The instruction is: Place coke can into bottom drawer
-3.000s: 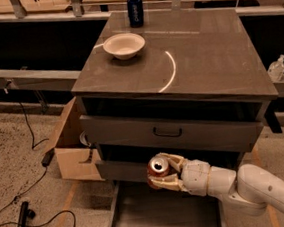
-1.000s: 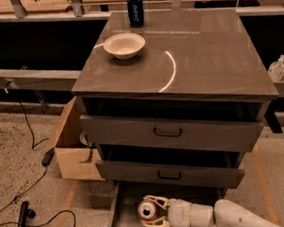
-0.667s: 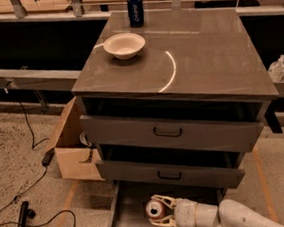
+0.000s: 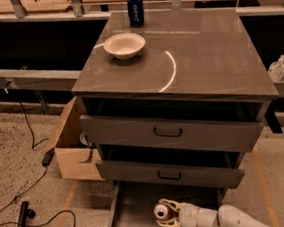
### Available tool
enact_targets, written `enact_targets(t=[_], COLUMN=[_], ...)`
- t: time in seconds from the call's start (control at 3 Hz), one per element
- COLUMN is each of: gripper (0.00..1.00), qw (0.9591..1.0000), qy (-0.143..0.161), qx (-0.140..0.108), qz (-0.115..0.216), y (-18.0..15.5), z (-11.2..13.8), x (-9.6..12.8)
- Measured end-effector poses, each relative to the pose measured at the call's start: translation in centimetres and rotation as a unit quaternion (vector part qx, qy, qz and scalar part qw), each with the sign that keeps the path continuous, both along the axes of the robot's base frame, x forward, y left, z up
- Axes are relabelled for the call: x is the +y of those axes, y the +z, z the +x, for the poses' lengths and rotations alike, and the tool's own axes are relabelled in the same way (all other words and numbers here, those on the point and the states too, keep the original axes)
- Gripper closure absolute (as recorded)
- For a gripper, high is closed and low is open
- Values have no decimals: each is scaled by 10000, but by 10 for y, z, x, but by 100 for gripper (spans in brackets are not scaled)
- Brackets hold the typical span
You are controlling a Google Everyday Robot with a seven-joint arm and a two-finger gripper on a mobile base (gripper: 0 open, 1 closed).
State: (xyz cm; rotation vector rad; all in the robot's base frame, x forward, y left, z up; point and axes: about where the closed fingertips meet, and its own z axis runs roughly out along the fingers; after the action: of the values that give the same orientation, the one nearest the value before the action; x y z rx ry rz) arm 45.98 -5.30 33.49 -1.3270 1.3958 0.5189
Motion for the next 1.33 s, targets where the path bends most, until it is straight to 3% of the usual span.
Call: enact_targets(t=[0.33,1.33], gripper=[100,100], qw=[9996,9981], qy=[-227,-606], qx=[150,115], qz=[-31,71], y=[-41,-78], z=[18,44], x=[-11,-20])
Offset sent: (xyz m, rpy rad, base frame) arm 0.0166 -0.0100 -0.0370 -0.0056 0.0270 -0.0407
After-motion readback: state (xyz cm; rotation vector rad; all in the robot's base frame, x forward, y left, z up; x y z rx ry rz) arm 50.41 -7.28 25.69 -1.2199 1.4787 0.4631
